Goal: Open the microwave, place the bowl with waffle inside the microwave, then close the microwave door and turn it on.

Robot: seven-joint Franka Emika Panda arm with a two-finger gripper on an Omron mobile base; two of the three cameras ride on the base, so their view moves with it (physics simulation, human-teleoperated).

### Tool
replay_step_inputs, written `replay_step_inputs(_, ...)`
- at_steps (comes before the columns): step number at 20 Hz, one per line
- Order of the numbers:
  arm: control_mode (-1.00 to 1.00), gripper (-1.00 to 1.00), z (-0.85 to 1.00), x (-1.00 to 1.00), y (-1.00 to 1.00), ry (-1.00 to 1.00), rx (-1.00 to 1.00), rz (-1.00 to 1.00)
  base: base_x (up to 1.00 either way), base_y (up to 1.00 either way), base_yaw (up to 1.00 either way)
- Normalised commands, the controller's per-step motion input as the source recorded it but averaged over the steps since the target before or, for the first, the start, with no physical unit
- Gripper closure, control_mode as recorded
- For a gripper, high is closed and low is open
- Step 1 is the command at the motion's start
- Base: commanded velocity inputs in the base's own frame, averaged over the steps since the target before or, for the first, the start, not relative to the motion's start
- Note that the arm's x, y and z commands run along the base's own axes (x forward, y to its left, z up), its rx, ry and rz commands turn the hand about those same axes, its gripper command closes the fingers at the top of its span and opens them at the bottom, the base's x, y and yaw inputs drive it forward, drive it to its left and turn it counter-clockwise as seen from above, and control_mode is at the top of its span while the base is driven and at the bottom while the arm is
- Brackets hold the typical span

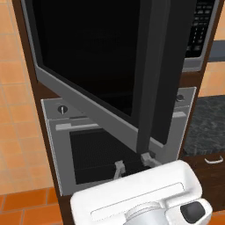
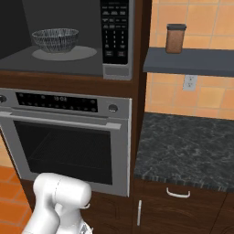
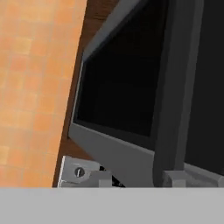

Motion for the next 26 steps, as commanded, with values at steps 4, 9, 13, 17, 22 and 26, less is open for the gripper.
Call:
replay_step_inputs(4, -1.0, 1.0, -0.39, 0.89, 0.96, 0.04, -0.43, -0.25, 0.0, 0.0, 0.0)
replay_step_inputs(9, -1.0, 1.0, -0.32, 0.74, 0.86, 0.01, -0.34, -0.28, 0.0, 0.0, 0.0)
replay_step_inputs(13, -1.0, 1.0, -0.13, 0.48, 0.47, -0.02, -0.21, -0.37, 0.0, 0.0, 0.0)
replay_step_inputs(17, -1.0, 1.0, 0.04, 0.97, 0.09, 0.02, -0.13, -0.34, 0.0, 0.0, 0.0)
replay_step_inputs(22, -1.0, 1.0, 0.26, 1.0, -0.57, 0.21, -0.07, -0.18, 0.0, 0.0, 0.0)
replay_step_inputs(26, -1.0, 1.0, 0.19, 1.0, -0.7, 0.29, -0.07, -0.12, 0.0, 0.0, 0.0)
